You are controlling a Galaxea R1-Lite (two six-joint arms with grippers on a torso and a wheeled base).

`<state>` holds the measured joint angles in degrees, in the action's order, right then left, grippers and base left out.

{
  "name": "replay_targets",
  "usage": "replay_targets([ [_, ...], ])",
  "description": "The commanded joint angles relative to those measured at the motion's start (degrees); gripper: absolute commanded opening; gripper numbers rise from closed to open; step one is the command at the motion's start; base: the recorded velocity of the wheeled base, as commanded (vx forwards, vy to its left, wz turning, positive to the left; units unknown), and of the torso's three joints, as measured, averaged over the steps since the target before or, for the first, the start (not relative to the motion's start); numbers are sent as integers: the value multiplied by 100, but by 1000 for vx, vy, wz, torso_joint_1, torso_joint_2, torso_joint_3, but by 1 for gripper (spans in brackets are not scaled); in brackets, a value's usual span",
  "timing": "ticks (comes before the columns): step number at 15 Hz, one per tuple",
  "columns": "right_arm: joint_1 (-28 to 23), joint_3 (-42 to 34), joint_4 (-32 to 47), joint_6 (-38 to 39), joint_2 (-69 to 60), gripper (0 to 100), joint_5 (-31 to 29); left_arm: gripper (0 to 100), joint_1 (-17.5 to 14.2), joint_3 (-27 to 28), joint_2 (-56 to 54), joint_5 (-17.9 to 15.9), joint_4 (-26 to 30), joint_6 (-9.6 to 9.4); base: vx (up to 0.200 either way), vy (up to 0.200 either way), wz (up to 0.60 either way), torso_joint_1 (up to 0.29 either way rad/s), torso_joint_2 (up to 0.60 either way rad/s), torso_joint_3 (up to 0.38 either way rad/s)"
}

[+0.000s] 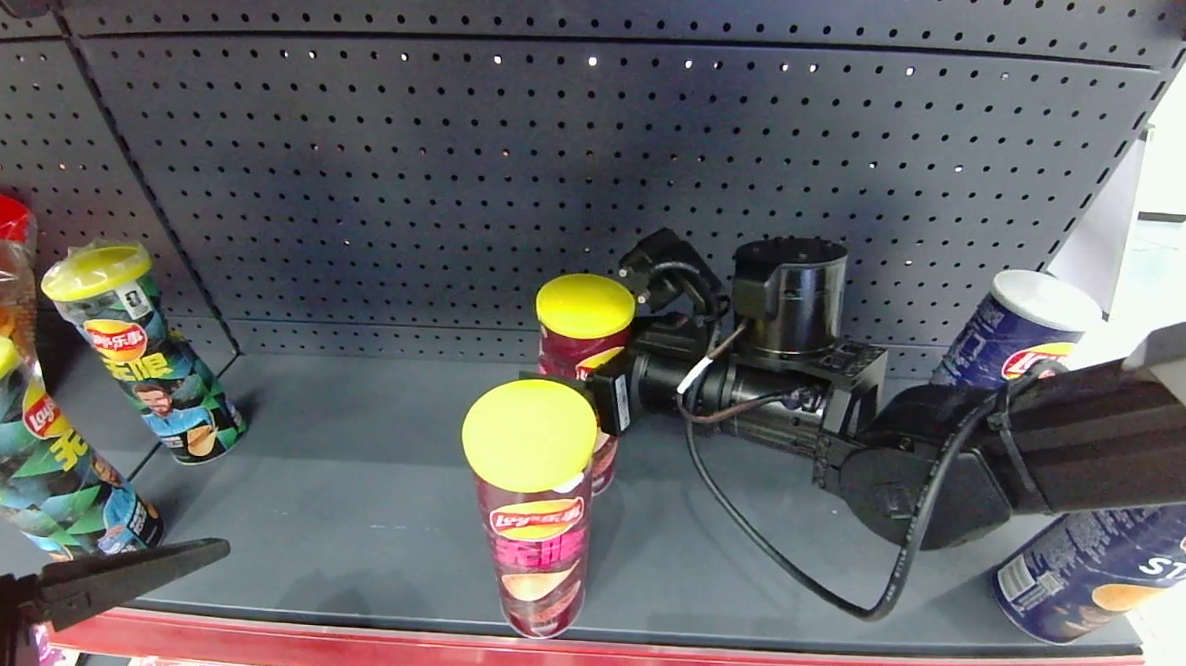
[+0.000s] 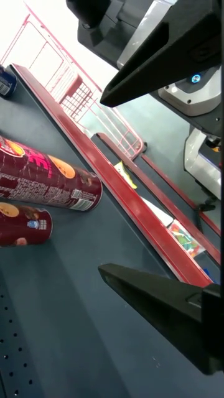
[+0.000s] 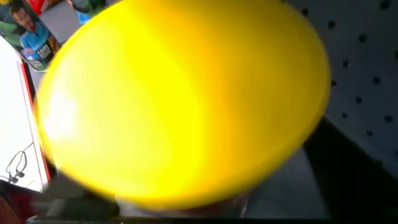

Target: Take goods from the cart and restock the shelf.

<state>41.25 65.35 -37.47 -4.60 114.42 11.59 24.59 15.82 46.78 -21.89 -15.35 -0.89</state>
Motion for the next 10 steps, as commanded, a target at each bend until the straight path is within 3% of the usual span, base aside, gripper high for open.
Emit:
replay_targets([
  [1, 41, -278, 3, 3, -262, 100, -78, 100, 2, 0, 16, 1, -3, 1, 0, 0, 0, 0, 0, 0],
  [6, 6, -1218, 12, -6, -1141, 100, -333, 100, 2, -62, 33, 19, 14, 1, 0, 0, 0, 0, 0, 0],
  [10, -3, -1754, 74, -15, -1924, 100, -527, 100, -7, -132, 42, 115, 419, 1, 0, 0, 0, 0, 0, 0],
])
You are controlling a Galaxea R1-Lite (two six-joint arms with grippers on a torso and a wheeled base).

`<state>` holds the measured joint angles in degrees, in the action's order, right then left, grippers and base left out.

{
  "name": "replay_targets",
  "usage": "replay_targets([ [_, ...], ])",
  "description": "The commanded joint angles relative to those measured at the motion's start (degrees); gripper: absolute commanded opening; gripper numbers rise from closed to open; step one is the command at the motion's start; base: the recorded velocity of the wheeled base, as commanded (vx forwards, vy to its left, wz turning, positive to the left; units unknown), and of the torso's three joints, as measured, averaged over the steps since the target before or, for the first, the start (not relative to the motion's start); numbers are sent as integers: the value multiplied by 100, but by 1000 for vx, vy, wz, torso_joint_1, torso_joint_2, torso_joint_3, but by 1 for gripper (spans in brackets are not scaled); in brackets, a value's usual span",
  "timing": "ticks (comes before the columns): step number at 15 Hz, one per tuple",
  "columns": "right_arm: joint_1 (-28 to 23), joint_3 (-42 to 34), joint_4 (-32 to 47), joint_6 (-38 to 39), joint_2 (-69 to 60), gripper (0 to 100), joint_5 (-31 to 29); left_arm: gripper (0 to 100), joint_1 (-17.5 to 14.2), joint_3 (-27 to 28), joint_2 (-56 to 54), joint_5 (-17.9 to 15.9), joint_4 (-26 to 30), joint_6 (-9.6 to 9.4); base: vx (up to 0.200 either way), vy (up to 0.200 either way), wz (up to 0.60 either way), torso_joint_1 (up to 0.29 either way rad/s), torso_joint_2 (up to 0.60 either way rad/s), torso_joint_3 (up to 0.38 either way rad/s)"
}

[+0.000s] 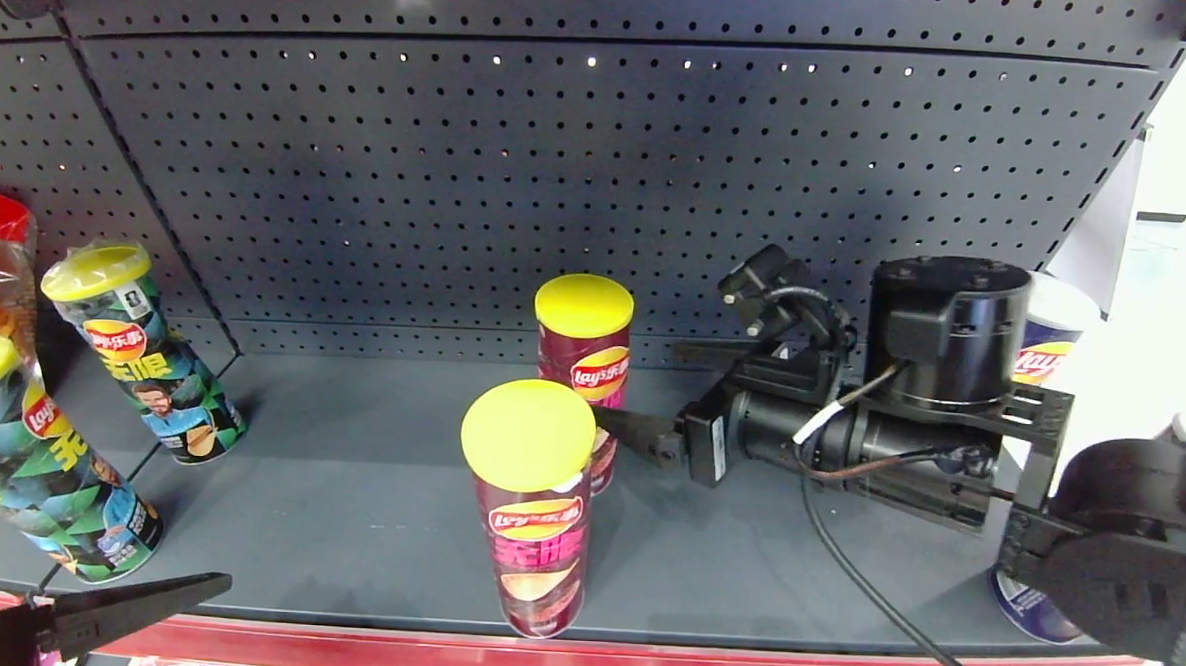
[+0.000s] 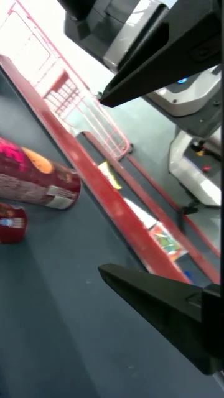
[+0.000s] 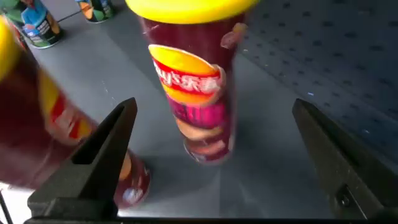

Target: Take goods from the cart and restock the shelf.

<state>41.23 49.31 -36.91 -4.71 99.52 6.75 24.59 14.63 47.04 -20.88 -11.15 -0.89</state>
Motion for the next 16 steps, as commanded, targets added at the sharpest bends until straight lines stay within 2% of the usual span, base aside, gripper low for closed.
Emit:
replay_targets([
  [1, -1, -220, 26, -13, -574, 100, -60, 100, -7, -13, 24, 14, 70, 1, 0, 0, 0, 0, 0, 0],
  [5, -1, -387, 246, -39, -1084, 100, -104, 100, -15, 5, 218, 23, 105, 1, 0, 0, 0, 0, 0, 0],
  [9, -18, -308, 800, -110, -1638, 100, -130, 100, -130, 40, 385, 49, 96, 1, 0, 0, 0, 0, 0, 0],
  [13, -396, -387, 835, -400, -2077, 100, -113, 100, -130, 58, 534, 49, 87, -8, 0, 0, 0, 0, 0, 0],
  [16, -502, -308, 1635, -391, -2684, 100, -95, 100, -130, 93, 675, 76, 70, -8, 0, 0, 0, 0, 0, 0],
])
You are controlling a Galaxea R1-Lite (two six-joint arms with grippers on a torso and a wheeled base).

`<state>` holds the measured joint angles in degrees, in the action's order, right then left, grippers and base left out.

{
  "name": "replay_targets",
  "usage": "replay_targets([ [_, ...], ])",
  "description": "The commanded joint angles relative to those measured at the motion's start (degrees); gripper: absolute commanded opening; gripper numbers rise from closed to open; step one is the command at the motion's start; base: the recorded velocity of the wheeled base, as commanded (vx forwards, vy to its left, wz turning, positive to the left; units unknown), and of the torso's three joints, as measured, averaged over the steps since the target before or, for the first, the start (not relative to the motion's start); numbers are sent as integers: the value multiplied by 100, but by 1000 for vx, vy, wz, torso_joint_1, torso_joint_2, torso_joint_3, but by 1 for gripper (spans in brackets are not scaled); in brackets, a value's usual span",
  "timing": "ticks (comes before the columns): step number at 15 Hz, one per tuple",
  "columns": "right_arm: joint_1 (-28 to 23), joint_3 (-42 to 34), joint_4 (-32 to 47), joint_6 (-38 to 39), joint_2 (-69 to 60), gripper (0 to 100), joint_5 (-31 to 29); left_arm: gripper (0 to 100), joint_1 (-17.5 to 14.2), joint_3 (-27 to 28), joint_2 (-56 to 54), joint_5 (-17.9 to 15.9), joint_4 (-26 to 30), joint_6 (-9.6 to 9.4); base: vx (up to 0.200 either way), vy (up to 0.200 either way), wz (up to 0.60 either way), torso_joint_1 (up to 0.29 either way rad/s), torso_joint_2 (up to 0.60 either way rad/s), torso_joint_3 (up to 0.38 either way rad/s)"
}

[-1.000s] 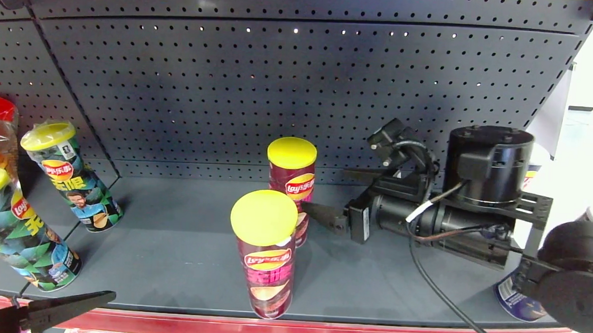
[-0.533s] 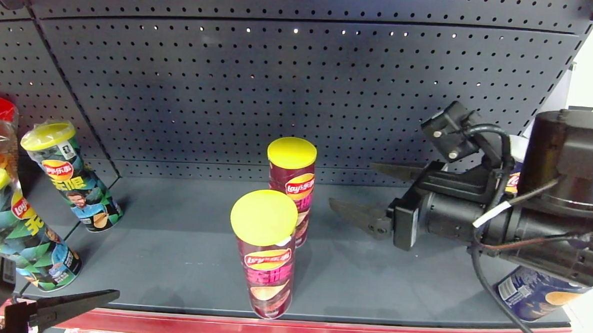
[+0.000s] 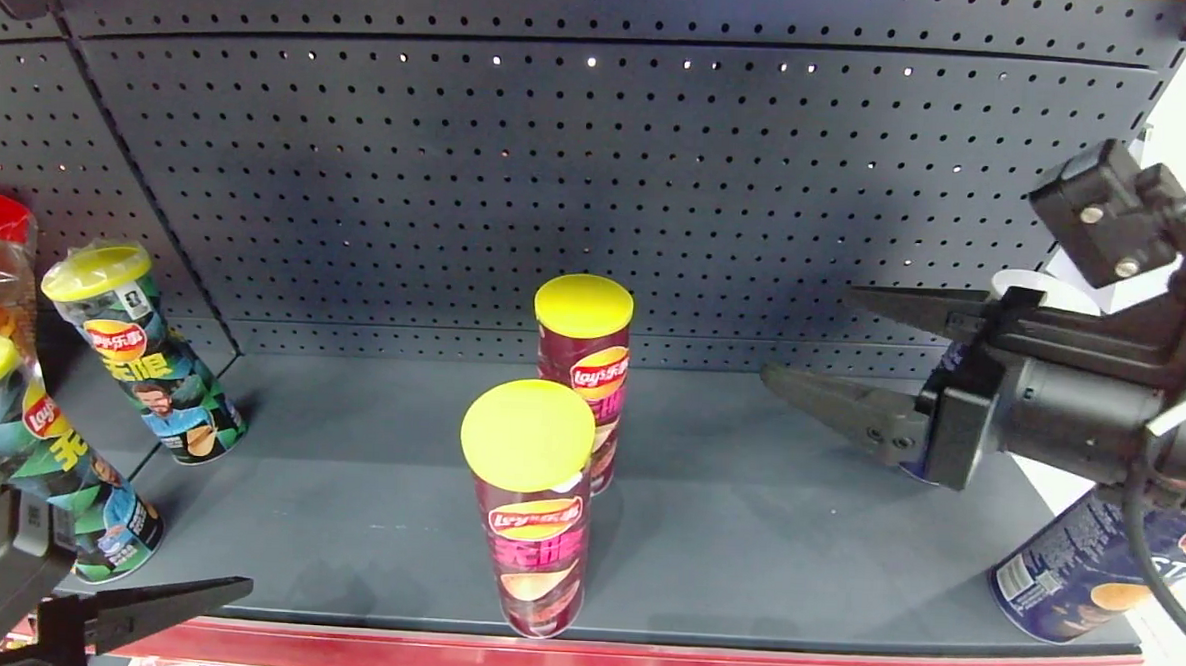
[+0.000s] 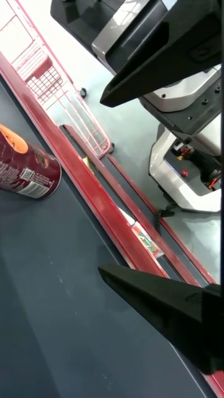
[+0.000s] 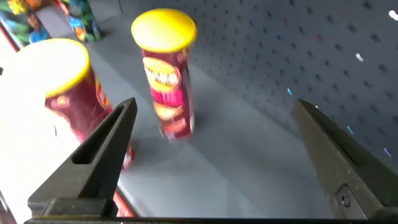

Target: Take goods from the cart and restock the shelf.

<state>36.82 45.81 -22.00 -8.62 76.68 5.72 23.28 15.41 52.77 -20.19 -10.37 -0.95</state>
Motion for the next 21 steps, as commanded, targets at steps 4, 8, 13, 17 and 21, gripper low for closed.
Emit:
replay_targets([
  [4, -236, -11, 654, 1, -1102, 100, 8, 100, 1, 6, 216, 15, -8, -19, 0, 0, 0, 0, 0, 0],
  [8, -720, -178, 1445, 18, -1999, 100, 43, 100, 1, 6, 286, 41, -8, -28, 0, 0, 0, 0, 0, 0],
  [13, -1142, -617, 2403, 150, -3484, 100, -9, 100, 1, 15, 471, 76, -17, -46, 0, 0, 0, 0, 0, 0],
  [17, -1853, -828, 2842, 370, -4434, 100, -18, 100, 9, 120, 690, 85, -35, -98, 0, 0, 0, 0, 0, 0],
  [21, -2829, -1215, 3281, 607, -5330, 100, -405, 100, 1, 155, 673, 235, -35, -98, 0, 0, 0, 0, 0, 0],
])
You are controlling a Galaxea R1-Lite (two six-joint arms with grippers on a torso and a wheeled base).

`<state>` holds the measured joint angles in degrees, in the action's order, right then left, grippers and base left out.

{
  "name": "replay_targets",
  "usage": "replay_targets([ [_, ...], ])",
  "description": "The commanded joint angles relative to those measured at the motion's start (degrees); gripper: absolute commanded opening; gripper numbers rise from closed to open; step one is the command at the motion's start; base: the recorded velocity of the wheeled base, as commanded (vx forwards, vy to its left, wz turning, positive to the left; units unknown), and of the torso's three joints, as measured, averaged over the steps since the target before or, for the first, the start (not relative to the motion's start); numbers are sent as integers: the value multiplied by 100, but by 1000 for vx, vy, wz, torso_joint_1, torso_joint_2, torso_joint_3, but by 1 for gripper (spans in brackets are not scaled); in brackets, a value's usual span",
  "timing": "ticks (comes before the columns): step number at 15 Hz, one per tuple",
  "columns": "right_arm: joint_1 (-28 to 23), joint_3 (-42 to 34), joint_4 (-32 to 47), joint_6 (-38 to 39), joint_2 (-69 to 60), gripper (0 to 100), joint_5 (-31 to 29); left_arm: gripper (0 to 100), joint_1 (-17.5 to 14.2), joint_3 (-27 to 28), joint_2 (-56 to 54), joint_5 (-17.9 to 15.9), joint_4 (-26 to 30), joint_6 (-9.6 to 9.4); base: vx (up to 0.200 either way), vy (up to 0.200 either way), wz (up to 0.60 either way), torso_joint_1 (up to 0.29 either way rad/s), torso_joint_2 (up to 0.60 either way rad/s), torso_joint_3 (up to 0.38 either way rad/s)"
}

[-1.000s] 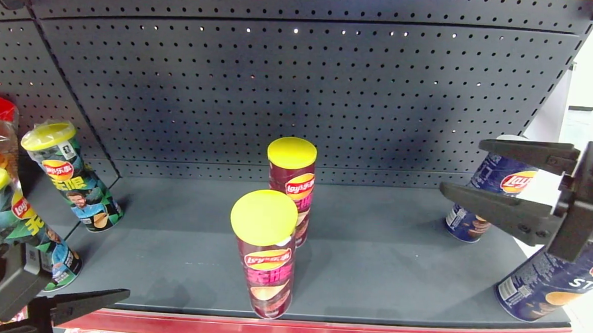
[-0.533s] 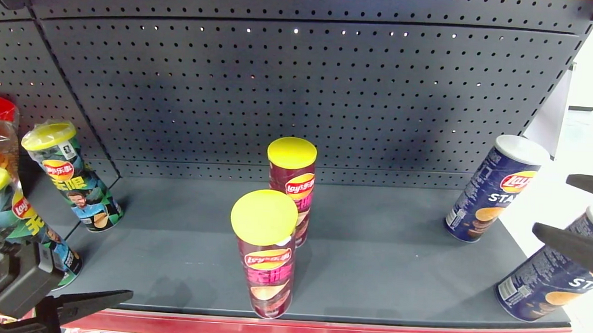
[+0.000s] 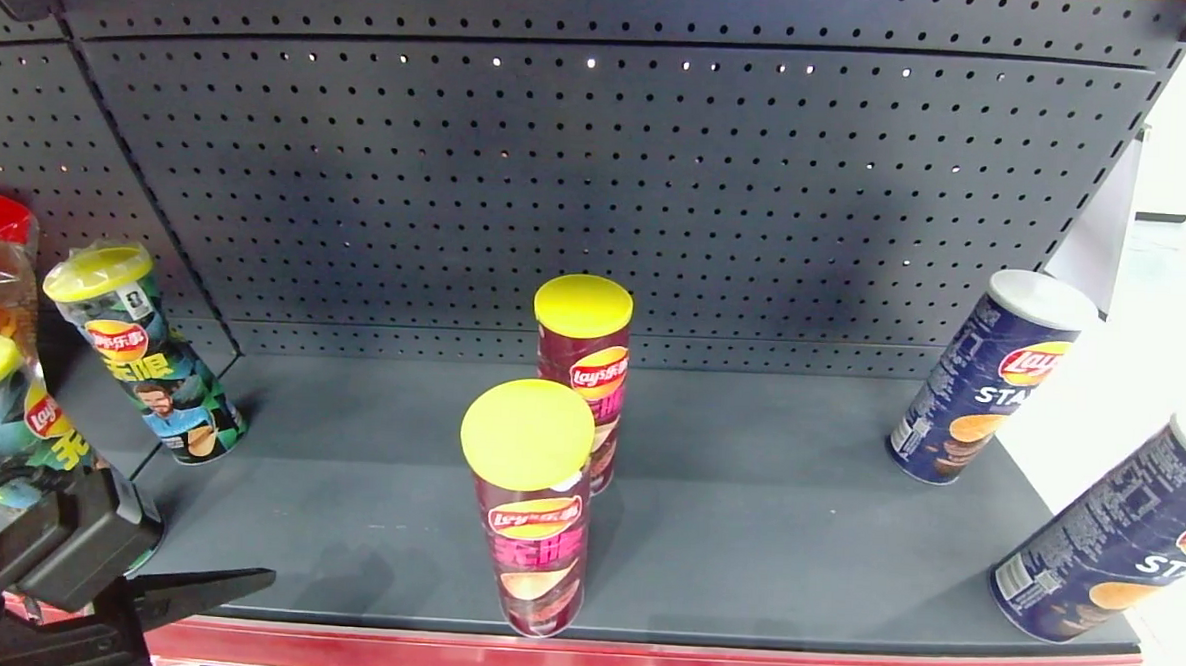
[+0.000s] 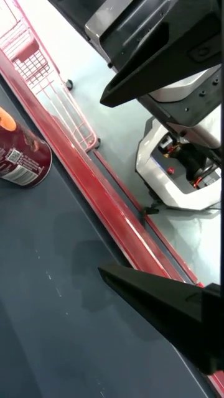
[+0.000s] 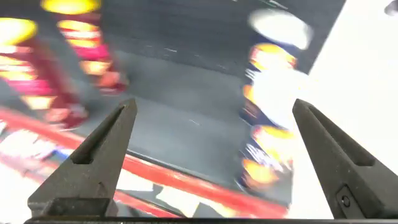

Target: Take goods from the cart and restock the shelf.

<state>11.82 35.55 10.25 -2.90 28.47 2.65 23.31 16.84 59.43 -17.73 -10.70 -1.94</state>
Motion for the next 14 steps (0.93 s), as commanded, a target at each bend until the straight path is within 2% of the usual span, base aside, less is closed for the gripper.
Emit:
replay_targets([
  [1, -523, -496, 82, 79, -878, 100, -300, 100, 7, 74, -72, 305, -2, -79, 0, 0, 0, 0, 0, 0],
  [3, -532, -927, 100, 88, -1317, 100, -502, 100, 7, 66, -265, 1192, 7, -377, 0, 0, 0, 0, 0, 0],
  [5, -532, -1076, 100, 88, -1352, 100, -1117, 100, 7, 66, -713, 2054, 68, -395, 0, 0, 0, 0, 0, 0],
  [6, -515, -1120, 100, 79, -1317, 100, -1372, 100, 16, 22, -1118, 2150, 244, -395, 0, 0, 0, 0, 0, 0],
  [8, -532, -1401, 82, 79, -1361, 100, -1477, 100, 16, 101, -1979, 2212, 1062, -413, 0, 0, 0, 0, 0, 0],
  [9, -550, -1445, 91, 79, -1379, 100, -1504, 100, -2, 118, -2164, 2238, 1176, -404, 0, 0, 0, 0, 0, 0],
  [10, -558, -1560, 100, 62, -1405, 100, -1548, 100, -248, 83, -2506, 2739, 1290, -395, 0, 0, 0, 0, 0, 0],
  [11, -558, -1630, 100, 70, -1396, 100, -1548, 100, -388, 39, -2638, 2933, 1290, -360, 0, 0, 0, 0, 0, 0],
  [13, -541, -1718, 91, 53, -1396, 100, -1530, 100, -432, 4, -2788, 2871, 1299, -254, 0, 0, 0, 0, 0, 0],
  [14, -532, -1779, 91, 26, -1388, 100, -1539, 100, -450, 4, -2814, 2871, 1290, -342, 0, 0, 0, 0, 0, 0],
])
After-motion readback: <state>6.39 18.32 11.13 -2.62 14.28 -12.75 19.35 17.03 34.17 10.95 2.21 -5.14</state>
